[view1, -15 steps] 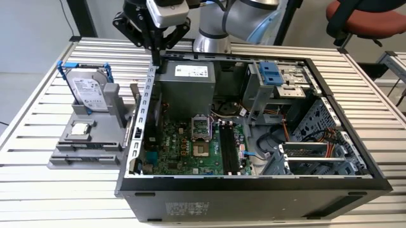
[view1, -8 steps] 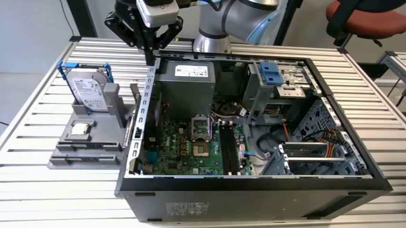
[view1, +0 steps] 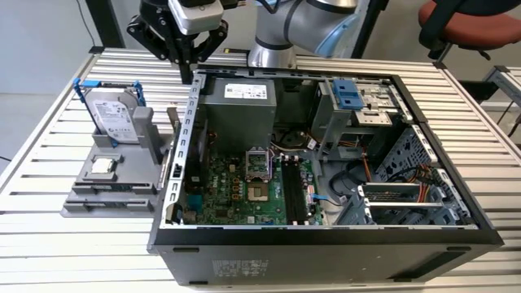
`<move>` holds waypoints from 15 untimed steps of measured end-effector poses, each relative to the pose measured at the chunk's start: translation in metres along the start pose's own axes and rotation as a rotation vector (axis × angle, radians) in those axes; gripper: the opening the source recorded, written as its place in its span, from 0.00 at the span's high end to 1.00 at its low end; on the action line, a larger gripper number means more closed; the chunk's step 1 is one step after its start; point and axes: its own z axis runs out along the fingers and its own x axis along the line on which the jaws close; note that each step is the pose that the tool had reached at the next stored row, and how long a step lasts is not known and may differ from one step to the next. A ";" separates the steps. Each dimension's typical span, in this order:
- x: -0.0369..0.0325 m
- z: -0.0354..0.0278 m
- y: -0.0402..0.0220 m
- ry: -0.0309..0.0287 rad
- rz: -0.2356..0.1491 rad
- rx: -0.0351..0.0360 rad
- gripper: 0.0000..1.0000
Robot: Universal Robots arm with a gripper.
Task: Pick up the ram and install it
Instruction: 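Reach for the ram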
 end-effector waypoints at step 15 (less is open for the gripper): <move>0.0270 -0.0006 -0.0007 0.0011 -0.021 -0.0004 1.00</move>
